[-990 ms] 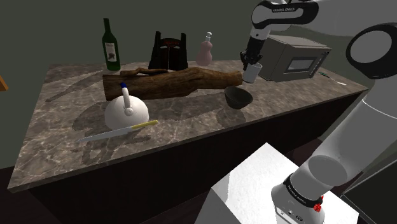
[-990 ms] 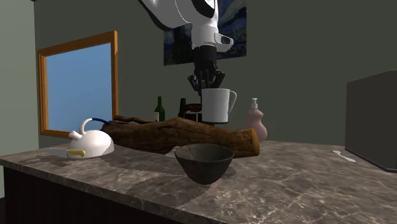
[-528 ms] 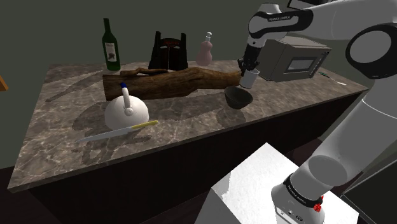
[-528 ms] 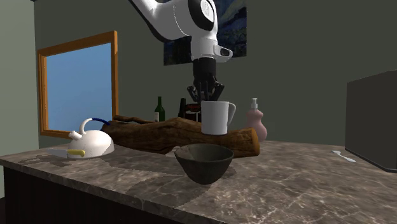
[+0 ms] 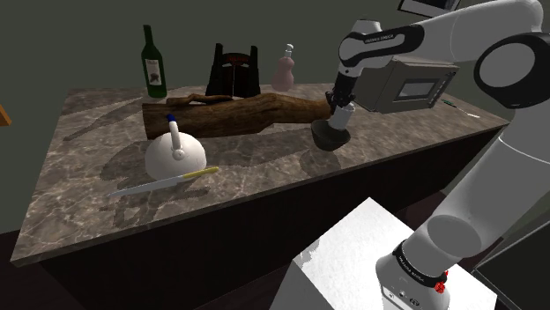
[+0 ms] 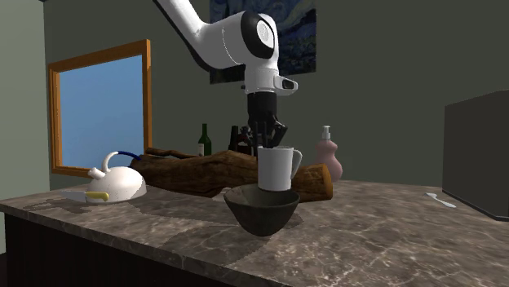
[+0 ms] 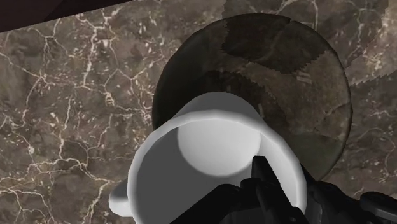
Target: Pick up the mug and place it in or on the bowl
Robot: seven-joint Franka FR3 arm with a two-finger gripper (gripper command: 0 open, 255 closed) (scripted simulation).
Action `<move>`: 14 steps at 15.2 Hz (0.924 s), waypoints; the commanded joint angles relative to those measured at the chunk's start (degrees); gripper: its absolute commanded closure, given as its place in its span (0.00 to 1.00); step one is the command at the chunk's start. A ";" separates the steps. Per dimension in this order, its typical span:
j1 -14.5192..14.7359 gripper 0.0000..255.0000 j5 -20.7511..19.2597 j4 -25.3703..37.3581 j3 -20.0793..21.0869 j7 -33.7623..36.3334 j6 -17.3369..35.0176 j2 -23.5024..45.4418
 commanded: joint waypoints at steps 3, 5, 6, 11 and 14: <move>-0.04 1.00 0.02 -0.91 -0.03 -0.08 0.99 0.04; -0.04 1.00 0.02 -0.91 -0.03 -0.08 0.99 0.04; -0.04 1.00 0.02 -0.91 -0.03 -0.08 0.99 0.04; -0.04 0.00 0.02 -0.91 -0.03 -0.08 0.99 0.04; -0.03 0.00 0.02 -0.91 -0.03 -0.08 0.99 0.04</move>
